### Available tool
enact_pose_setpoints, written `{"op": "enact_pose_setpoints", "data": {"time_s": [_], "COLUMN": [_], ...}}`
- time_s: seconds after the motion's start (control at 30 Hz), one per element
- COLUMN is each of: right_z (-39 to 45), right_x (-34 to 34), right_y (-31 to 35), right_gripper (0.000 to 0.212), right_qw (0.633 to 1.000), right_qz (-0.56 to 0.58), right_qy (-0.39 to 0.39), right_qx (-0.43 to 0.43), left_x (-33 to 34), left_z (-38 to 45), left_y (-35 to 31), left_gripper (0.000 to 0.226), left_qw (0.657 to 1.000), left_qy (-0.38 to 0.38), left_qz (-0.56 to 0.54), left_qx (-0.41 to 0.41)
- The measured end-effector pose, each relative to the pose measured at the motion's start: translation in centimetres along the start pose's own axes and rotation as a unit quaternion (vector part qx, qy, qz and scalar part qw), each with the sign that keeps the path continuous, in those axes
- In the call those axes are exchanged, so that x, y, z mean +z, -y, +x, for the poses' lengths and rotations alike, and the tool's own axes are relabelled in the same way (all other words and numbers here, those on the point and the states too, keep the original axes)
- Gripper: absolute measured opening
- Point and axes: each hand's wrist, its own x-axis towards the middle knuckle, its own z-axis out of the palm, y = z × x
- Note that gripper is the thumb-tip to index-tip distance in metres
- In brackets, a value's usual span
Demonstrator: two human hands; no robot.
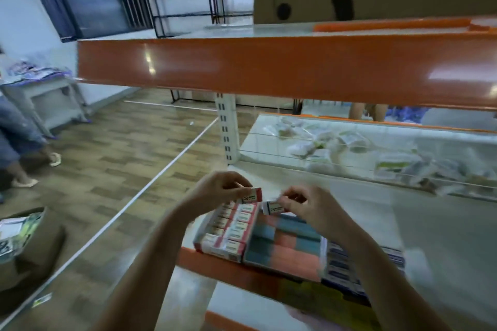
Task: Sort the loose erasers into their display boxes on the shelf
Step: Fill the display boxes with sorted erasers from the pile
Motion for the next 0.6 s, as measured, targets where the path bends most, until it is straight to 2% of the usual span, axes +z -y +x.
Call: {"op": "enact_pose_setpoints", "data": {"time_s": [0.1,0.27,0.6], "right_z": [1.8,3.5,5.2], "right_x": [3.5,7.6,11.8], "right_y": [1.7,3.5,4.0], "right_gripper": [0.016,0.018,0.019], "right_qw": [0.999,0.997,0.992], "right_qz": [-0.027,-0.048,-0.092], "right_qy": [0.02,0.054,0.089], "right_qx": [-0.002,-0.008,0.019], "left_x": [-2.6,-4.3,-5.6], "left_z": [-0.6,-1.6,-2.5], "left_y": [2.6,5.6,8.4], "left_gripper": [0.01,0.005,0.008], "left_qw": [1.0,1.0,0.998], "left_qy": [0.01,-0.004,-0.048], "left_qz": [0.006,-0.003,-0.033], "left_qx": [-0.015,-0.017,-0.038]}}
